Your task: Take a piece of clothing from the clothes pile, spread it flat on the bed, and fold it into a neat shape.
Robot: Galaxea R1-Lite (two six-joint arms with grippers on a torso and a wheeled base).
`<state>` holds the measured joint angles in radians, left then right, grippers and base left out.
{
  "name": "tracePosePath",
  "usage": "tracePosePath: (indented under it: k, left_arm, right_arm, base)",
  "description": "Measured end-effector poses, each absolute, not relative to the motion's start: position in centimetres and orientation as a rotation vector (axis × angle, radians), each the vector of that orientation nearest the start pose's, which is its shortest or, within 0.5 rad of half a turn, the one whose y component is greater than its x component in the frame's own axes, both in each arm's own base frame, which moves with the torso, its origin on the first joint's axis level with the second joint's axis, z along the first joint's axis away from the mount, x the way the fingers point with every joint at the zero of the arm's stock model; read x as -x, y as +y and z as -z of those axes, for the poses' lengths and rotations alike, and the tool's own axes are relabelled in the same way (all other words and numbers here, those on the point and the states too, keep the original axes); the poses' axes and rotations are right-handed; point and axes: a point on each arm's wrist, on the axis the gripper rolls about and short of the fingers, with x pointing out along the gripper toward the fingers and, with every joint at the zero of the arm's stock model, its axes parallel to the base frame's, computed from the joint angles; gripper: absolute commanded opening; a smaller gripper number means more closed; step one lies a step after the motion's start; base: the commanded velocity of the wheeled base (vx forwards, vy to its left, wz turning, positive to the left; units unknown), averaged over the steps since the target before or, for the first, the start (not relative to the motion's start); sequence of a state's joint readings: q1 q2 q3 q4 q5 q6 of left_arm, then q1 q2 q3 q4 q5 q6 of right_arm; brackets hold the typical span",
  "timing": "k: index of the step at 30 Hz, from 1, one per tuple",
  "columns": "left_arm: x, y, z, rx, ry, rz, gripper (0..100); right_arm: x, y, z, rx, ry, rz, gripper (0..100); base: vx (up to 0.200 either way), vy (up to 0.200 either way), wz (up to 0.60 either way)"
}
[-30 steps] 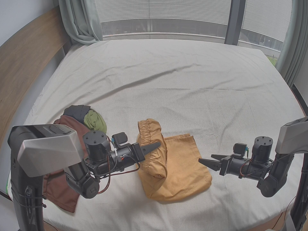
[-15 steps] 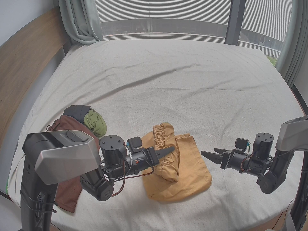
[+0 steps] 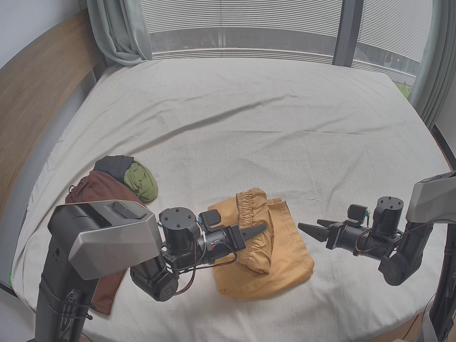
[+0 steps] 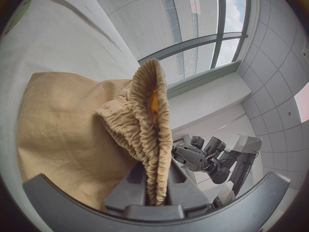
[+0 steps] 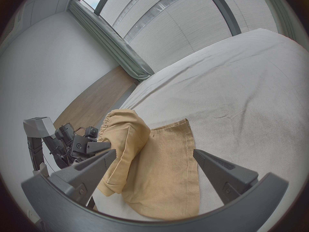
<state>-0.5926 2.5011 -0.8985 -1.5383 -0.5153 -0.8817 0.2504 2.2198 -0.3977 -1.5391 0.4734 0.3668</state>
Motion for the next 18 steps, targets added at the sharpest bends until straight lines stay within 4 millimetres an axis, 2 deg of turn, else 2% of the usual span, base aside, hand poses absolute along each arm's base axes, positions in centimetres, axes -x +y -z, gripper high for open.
tracePosePath:
  k: [1, 2, 18]
  left_arm:
    - [-33.37, -23.81, 0.47, 0.785, 0.551, 1.001, 0]
    - [-33.38, -23.81, 0.58, 0.785, 0.553, 1.0, 100]
    - [-34.13, -23.61, 0.99, 0.789, 0.512, 0.947, 100]
  right_arm:
    - [-29.5, 8.6, -2.28, -0.38, 0.417, -0.658, 100]
    - [-29.52, 8.6, -2.22, -0.381, 0.418, -0.658, 100]
    - [-29.59, 8.56, -1.66, -0.379, 0.434, -0.652, 100]
  base:
    - [0.0, 0.0, 0.0]
    - [0.0, 0.0, 0.0]
    - [0.0, 0.0, 0.0]
